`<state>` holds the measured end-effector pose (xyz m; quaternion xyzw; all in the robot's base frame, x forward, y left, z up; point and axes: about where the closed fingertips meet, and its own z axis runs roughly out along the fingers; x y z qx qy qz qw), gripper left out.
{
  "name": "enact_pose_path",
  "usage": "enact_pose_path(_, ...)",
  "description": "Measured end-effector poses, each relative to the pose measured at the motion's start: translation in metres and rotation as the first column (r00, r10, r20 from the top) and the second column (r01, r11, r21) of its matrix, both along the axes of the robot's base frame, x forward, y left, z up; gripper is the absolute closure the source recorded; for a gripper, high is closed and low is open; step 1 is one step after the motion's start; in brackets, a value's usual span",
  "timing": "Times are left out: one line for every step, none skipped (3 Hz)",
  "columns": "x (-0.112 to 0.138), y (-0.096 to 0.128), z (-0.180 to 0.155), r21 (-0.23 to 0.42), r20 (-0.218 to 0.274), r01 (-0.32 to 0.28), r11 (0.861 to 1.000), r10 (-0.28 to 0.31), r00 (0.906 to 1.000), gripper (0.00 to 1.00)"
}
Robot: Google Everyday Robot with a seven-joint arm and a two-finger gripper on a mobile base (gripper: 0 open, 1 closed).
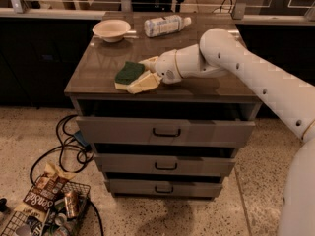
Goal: Place sponge into paper bowl
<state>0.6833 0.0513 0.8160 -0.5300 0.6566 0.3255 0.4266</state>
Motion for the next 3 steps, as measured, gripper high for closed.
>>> enact_pose_path(-0.0006,0.0026,-0.0008,0.0,-0.002,-0.004,1.0,0.004,1.0,0.86)
enact_pose_path(-0.0012,0.0051,-0.0017,0.001,-0.003,-0.008,1.0,0.008,1.0,1.0)
enact_pose_path(-0.0012,0.0057,-0.0017,0.001,-0.003,-0.01,1.0,0.01,0.9999,1.0)
